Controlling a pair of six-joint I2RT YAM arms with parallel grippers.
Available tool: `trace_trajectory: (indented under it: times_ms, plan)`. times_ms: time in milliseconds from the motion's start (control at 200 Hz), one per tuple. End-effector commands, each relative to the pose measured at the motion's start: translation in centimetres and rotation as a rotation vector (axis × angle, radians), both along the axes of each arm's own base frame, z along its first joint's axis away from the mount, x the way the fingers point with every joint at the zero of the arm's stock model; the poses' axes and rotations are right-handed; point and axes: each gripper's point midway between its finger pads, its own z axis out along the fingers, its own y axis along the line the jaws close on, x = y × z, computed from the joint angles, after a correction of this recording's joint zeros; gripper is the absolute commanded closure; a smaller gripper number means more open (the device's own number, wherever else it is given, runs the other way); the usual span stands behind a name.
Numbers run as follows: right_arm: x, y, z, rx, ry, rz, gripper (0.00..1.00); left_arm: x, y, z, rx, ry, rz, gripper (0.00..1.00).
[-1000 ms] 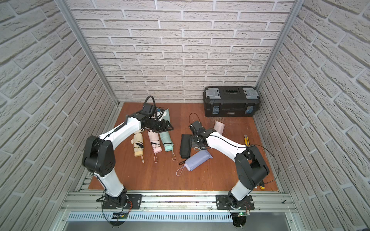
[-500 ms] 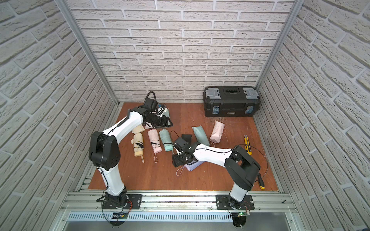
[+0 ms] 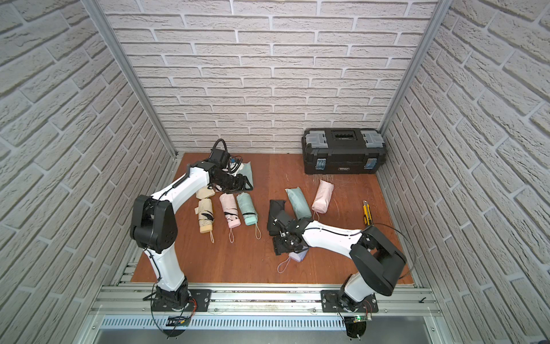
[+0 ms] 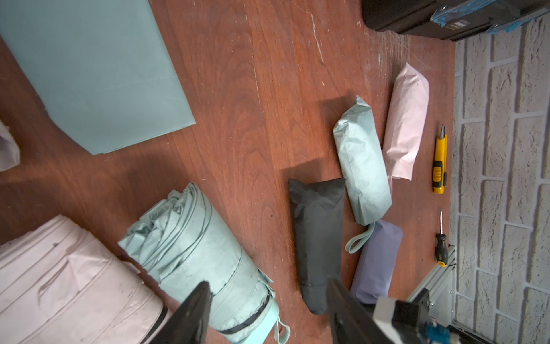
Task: Take umbrellas out of sleeves
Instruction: Adjust the umbrella at the center of the board.
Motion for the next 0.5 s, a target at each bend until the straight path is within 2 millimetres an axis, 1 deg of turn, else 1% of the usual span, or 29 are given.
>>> trace_trajectory:
  times_ms: [0, 70, 150, 225, 285, 340, 410, 495]
  plan:
    - [0.2, -4.8, -0.2, -0.062, 0.009, -0.077, 0.32, 0.3, -1.2, 0.6, -0.019, -0.009, -0.042, 0.36]
    - [0.5, -6.1, 0.1, -0.057, 0.001, -0.098, 0.31, 0.5, -1.6, 0.8, -0.029, -0.006, -0.047, 0.36]
    - [1.1, -6.1, 1.0, -0.054, -0.025, -0.088, 0.31, 0.8, -2.2, 0.8, -0.034, 0.005, -0.058, 0.36]
    - [1.3, -4.6, 1.6, 0.016, -0.03, -0.061, 0.32, 1.1, -2.7, 0.8, -0.02, 0.017, -0.082, 0.35]
    - [1.5, -3.6, 1.9, 0.037, -0.044, -0.04, 0.34, 1.5, -2.9, 0.7, 0.007, 0.024, -0.102, 0.35]
    - [1.6, -2.6, 2.4, 0.024, -0.071, 0.006, 0.35, 1.9, -2.8, 0.4, 0.024, 0.039, -0.104, 0.36]
    - [1.3, -1.5, 2.6, -0.018, -0.093, 0.058, 0.36, 2.3, -3.0, 0.6, 0.019, 0.034, -0.103, 0.36]
    - [1.1, -0.5, 2.5, -0.054, -0.1, 0.065, 0.38, 2.5, -3.2, 1.1, 0.01, 0.013, -0.105, 0.36]
